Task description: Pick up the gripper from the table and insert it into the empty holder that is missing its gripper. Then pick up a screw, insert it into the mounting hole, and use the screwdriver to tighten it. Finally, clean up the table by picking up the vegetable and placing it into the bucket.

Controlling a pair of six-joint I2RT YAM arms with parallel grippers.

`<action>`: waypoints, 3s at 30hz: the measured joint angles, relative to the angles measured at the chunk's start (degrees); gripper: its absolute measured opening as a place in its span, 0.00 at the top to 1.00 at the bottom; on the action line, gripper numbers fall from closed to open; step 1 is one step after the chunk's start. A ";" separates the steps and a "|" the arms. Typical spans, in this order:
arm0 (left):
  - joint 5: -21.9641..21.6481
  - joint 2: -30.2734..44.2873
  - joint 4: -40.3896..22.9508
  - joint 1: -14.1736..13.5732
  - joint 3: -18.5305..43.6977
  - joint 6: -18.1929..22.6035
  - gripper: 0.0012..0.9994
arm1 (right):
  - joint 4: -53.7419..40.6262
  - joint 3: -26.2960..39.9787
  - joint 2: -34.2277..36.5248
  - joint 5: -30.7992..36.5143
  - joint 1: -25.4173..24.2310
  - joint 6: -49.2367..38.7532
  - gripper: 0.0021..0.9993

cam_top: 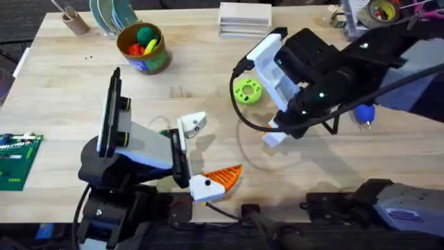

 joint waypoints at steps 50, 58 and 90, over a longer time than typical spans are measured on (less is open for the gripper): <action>0.00 0.00 0.00 0.00 0.00 0.00 0.01 | -5.49 4.45 -43.00 -0.02 0.00 12.64 0.99; 0.00 0.02 0.00 0.00 0.00 0.39 0.01 | 20.55 -16.37 -58.85 -7.67 0.00 29.00 0.99; 0.00 0.02 0.00 0.00 0.00 4.92 0.01 | 71.11 -40.48 -38.08 -33.96 0.07 72.36 0.99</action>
